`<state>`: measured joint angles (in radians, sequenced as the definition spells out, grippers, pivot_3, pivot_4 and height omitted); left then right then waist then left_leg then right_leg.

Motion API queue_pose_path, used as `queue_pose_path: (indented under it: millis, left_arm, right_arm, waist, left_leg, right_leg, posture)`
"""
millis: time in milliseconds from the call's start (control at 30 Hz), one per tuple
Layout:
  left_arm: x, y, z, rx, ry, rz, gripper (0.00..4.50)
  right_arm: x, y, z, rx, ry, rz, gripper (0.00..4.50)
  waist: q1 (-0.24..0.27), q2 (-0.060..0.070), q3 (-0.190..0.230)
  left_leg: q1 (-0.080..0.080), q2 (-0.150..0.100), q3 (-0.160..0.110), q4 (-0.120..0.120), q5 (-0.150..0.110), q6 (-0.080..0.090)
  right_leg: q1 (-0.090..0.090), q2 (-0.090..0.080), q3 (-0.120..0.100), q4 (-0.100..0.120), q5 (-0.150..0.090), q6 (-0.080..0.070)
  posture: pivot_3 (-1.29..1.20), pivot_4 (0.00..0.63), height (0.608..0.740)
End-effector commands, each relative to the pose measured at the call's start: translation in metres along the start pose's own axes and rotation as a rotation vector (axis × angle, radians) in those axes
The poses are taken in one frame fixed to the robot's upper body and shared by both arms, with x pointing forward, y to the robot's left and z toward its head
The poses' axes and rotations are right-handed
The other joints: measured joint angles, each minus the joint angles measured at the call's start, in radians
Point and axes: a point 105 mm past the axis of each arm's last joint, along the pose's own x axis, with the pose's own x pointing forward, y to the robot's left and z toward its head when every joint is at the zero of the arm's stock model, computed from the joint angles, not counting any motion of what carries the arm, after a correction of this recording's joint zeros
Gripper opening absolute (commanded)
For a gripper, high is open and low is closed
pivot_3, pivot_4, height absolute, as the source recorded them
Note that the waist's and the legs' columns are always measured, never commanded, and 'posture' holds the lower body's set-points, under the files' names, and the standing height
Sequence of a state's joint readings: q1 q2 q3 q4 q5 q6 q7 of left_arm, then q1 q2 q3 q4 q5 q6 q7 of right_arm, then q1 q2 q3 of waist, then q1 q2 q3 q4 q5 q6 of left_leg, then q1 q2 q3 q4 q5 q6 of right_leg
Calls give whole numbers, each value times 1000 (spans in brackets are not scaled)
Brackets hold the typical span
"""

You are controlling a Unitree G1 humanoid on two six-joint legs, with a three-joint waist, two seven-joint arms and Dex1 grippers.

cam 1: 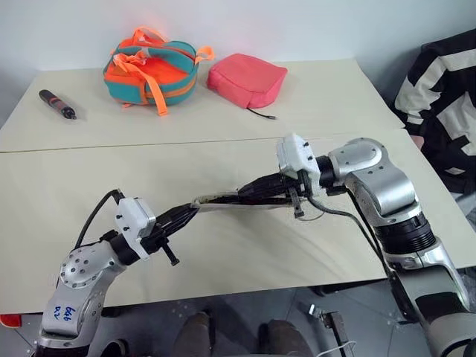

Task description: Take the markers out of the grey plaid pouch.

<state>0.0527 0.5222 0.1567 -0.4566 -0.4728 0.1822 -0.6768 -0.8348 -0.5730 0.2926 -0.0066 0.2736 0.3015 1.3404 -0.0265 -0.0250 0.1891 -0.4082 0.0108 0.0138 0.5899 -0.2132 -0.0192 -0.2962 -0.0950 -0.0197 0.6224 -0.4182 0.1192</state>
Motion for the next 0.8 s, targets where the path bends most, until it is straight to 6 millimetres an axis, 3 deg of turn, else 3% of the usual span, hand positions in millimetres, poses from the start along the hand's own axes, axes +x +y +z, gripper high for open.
queue_pose_path:
  millis: [33, 233, 467, 700, 800]
  left_arm:
    - [-1, 2, 9, 11, -36, 3, 0]
    - [1, 1, 9, 6, -34, -11, 0]
    - [5, 1, 10, -12, -52, 0, 0]
    - [4, 4, 7, -21, -42, 17, 0]
    - [5, 7, 10, -32, -57, 28, 0]
  right_arm:
    - [1, -9, 6, -66, 2, -50, 37]
    - [-2, -14, -15, -124, 117, -75, 37]
    - [-3, -6, -18, -99, 106, -33, 37]
    - [-11, -3, 4, -1, -33, -20, 37]
    - [-9, 0, -3, -10, 3, -22, 37]
  waist:
    - [-1, 0, 0]
    - [-1, 0, 0]
    - [0, 0, 0]
    - [0, 0, 0]
    - [0, 0, 0]
  left_leg:
    - [0, 0, 0, 0, 0, 0]
    - [0, 0, 0, 0, 0, 0]
    - [0, 0, 0, 1, 0, 0]
    - [1, 0, -1, 1, 0, 0]
    - [2, 0, -1, 1, -1, 0]
  right_leg:
    - [0, 0, 0, 0, 0, 0]
    - [0, 1, 0, 0, 0, 0]
    - [2, 1, -1, -1, 0, 0]
    - [3, 1, -2, -1, 0, 0]
    - [4, 1, -1, -2, 0, 0]
  posture:
    - [0, 150, 740]
    - [0, 150, 740]
    - [0, 150, 740]
    - [0, 150, 740]
    - [0, 150, 740]
